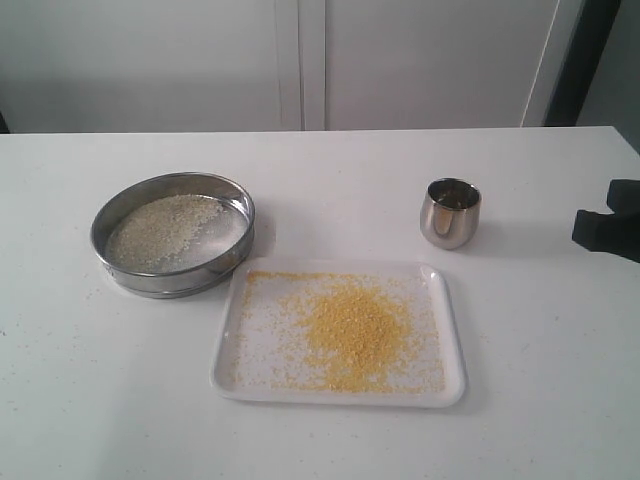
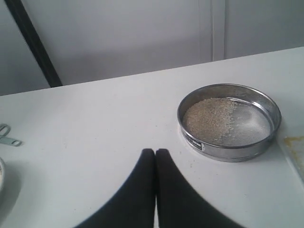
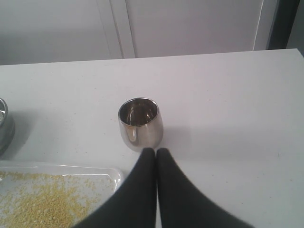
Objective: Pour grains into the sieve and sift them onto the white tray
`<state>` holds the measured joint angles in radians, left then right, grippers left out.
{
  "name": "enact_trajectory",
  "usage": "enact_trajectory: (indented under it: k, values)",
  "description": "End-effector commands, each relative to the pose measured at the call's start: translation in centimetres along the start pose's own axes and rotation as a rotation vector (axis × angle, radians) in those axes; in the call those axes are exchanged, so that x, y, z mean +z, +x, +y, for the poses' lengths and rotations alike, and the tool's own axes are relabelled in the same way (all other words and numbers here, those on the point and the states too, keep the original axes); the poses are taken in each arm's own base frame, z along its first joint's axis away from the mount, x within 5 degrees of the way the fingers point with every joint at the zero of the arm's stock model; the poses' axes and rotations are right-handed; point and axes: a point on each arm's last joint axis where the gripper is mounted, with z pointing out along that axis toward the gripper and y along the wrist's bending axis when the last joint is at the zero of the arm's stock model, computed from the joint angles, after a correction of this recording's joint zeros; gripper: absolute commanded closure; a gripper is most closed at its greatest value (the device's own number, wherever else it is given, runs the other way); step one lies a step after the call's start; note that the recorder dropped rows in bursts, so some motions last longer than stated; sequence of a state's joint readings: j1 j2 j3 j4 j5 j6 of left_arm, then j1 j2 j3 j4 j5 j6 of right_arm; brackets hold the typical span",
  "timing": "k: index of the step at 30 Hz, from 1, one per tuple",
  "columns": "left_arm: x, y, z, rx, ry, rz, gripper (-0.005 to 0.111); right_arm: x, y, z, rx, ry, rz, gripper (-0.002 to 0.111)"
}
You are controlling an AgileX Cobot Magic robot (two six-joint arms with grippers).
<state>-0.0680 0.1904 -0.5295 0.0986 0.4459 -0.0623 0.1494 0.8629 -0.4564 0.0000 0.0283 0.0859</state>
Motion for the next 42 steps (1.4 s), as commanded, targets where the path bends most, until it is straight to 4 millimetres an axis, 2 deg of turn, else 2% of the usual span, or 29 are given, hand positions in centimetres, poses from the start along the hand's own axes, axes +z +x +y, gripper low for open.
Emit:
enact_trajectory:
  k: [1, 9, 20, 24, 29, 36, 42]
  values:
    - [-0.3, 1.1, 0.1, -0.026, -0.059, -0.016, 0.106, -0.1, 0.0, 0.0, -0.003, -0.001, -0.007, 0.108]
    - [-0.4, 3.2, -0.1, -0.052, -0.11, -0.02, 0.106, -0.1, 0.0, 0.0, -0.003, -0.001, -0.007, 0.108]
    - [0.3, 5.4, -0.8, -0.069, -0.064, -0.019, 0.106, -0.1, 0.0, 0.0, -0.003, -0.001, -0.007, 0.108]
    - [1.0, 6.6, -0.9, -0.073, -0.061, 0.018, 0.106, -0.1, 0.0, 0.0, -0.003, -0.001, -0.007, 0.108]
    - [2.4, 8.1, -1.0, -0.104, -0.064, -0.035, 0.106, -0.1, 0.0, 0.0, -0.003, -0.001, -0.007, 0.108]
    - [3.3, 10.3, -1.2, -0.111, -0.058, 0.038, 0.106, -0.1, 0.0, 0.0, -0.003, -0.001, -0.007, 0.108]
    - [3.5, 10.9, -1.2, -0.112, -0.057, 0.053, 0.106, -0.1, 0.0, 0.0, -0.003, -0.001, -0.007, 0.108]
